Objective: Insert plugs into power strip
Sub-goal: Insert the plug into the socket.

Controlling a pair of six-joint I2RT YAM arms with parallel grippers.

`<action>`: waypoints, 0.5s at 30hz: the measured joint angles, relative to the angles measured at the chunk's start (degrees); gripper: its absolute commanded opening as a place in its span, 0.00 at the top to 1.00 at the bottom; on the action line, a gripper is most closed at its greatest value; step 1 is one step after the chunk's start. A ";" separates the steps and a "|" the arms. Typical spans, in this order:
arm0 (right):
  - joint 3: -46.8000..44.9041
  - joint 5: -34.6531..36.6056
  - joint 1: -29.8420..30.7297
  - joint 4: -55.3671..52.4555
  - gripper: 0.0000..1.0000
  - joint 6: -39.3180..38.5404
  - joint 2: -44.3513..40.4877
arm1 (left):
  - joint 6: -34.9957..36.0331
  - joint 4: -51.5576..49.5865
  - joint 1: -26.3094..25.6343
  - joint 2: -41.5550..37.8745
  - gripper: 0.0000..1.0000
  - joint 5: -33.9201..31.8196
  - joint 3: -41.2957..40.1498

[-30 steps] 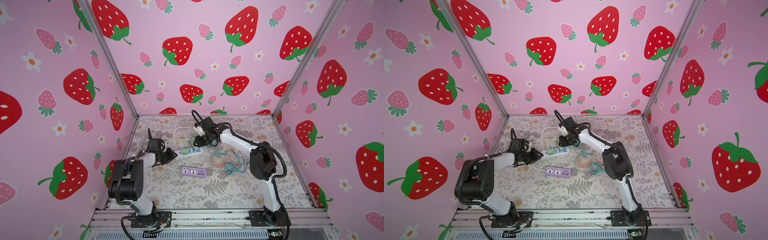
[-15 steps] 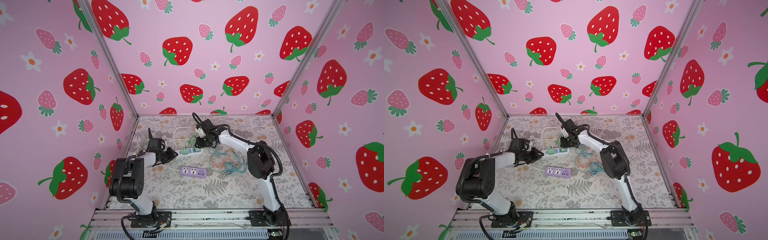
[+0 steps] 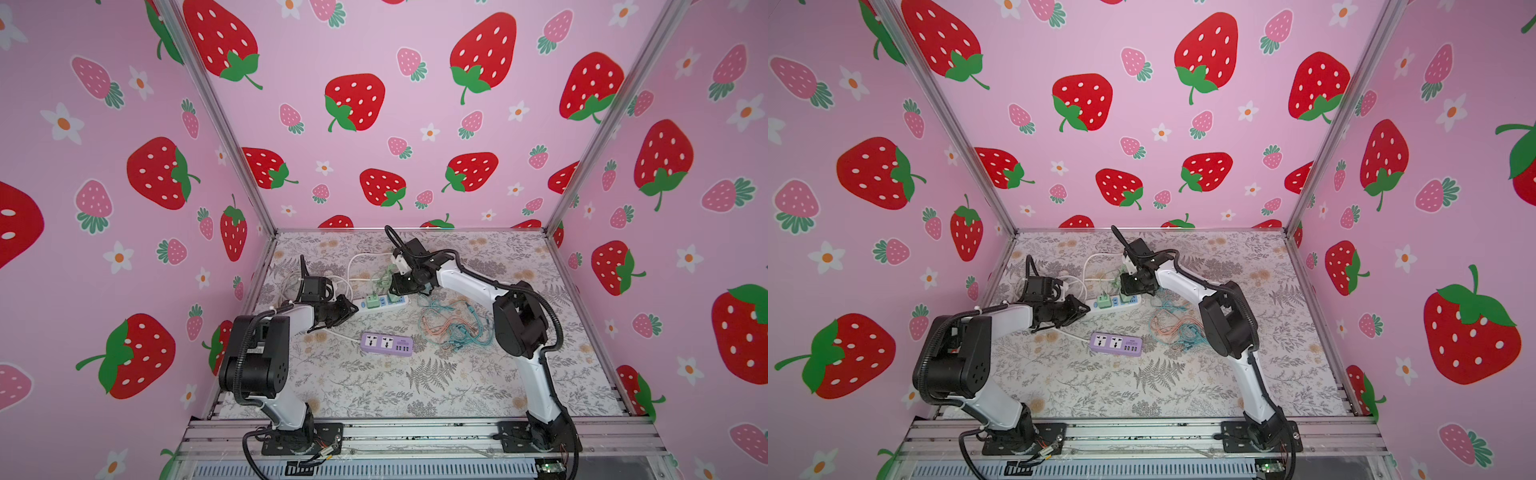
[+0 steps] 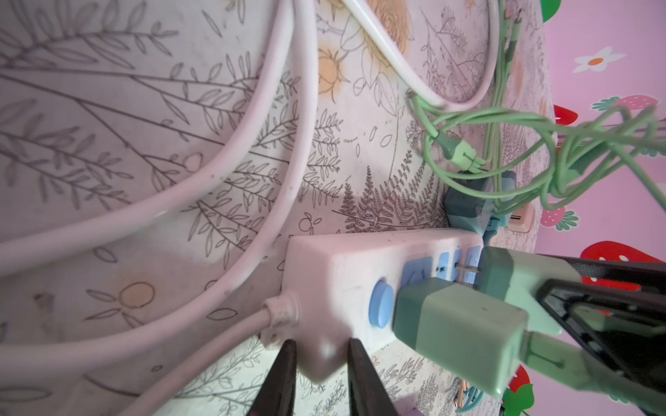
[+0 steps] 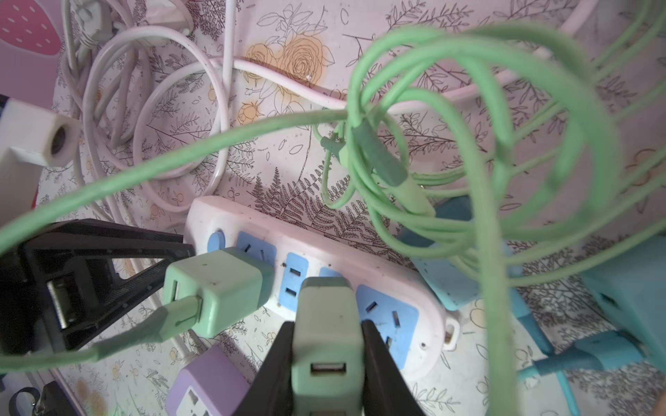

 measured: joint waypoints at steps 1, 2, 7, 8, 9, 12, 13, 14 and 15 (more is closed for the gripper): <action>0.24 0.20 0.07 -0.20 0.93 -0.02 0.11 | 0.00 0.00 0.00 0.00 0.73 0.00 0.00; 0.70 0.46 0.13 -0.59 0.93 -0.09 0.33 | 0.00 0.00 0.00 0.00 0.73 0.00 0.00; 4.81 3.17 0.59 -3.65 0.93 -0.85 2.36 | 0.02 0.11 -0.46 0.02 0.73 0.11 0.00; 5.88 3.96 0.76 -4.28 0.93 -1.07 2.91 | 0.02 0.22 -0.68 0.09 0.73 0.13 0.00; 7.10 4.76 0.87 -5.05 0.93 -1.33 3.63 | 0.04 0.39 -0.90 0.15 0.73 0.17 0.00; 10.49 6.93 1.33 -7.34 0.93 -1.77 5.35 | 0.04 1.20 -1.38 0.55 0.74 0.26 0.00; 11.41 7.58 1.49 -8.04 0.93 -1.86 5.77 | 0.04 1.46 -1.42 0.66 0.74 0.39 0.00; 12.24 8.15 1.57 -8.70 0.92 -1.92 6.16 | 0.04 1.66 -1.44 0.74 0.74 0.46 0.00; 12.98 8.79 1.77 -9.29 0.93 -1.97 6.51 | 0.04 1.79 -1.46 0.81 0.74 0.52 0.00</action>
